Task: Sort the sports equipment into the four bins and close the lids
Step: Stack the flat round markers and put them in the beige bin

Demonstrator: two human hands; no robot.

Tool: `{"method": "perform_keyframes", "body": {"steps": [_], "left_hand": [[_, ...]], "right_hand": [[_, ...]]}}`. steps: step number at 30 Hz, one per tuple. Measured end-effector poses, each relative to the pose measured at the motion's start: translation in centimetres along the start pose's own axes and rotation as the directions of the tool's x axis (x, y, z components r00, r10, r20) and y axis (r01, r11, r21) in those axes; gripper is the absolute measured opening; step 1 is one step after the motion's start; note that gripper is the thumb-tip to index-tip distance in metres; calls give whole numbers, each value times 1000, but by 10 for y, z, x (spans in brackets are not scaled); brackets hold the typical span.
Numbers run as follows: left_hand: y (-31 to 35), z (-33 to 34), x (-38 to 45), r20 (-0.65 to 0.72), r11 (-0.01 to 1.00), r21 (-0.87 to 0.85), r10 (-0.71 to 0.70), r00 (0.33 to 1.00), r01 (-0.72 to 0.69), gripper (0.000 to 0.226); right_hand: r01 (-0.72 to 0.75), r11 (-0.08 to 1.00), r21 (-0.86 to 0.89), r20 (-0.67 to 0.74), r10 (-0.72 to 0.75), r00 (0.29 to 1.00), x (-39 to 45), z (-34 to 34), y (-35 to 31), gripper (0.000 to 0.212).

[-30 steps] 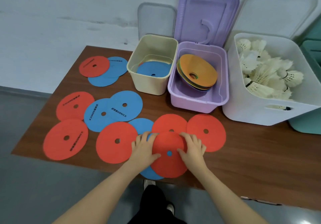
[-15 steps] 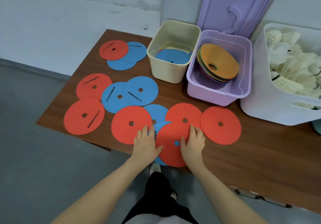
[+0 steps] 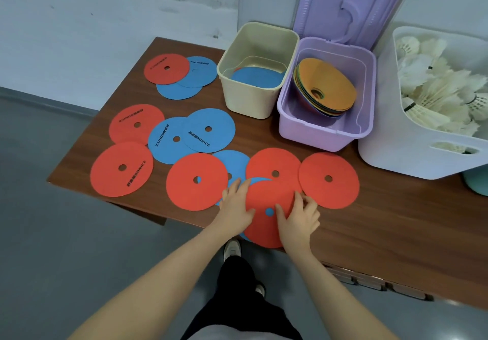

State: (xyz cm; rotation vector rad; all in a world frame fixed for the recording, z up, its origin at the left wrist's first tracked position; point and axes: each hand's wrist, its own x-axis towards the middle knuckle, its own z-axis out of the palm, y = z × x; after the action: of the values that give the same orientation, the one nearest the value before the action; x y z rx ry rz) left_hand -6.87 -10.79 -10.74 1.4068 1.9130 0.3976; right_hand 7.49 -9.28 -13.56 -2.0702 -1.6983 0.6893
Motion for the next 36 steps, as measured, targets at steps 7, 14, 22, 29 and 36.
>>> {"method": "perform_keyframes", "body": {"steps": [7, 14, 22, 29, 36], "left_hand": [[-1, 5, 0, -56, 991, 131, 6, 998, 1, 73], [-10, 9, -13, 17, 939, 343, 22, 1000, -26, 76], [-6, 11, -4, -36, 979, 12, 205, 978, -205, 81], [48, 8, 37, -56, 937, -84, 335, 940, -339, 75], [90, 23, 72, 9, 988, 133, 83, 997, -83, 73]], "right_hand": [[-48, 998, 40, 30, 47, 998, -3, -4, 6, 62], [-95, 989, 112, 62, 89, 994, -2, 0, -6, 63], [68, 930, 360, 60, -97, 993, 9, -24, 17, 42], [89, 925, 369, -116, -50, 992, 57, -59, 30, 40], [-145, 983, 110, -186, 164, 969, 106, -77, 58, 48]]}}
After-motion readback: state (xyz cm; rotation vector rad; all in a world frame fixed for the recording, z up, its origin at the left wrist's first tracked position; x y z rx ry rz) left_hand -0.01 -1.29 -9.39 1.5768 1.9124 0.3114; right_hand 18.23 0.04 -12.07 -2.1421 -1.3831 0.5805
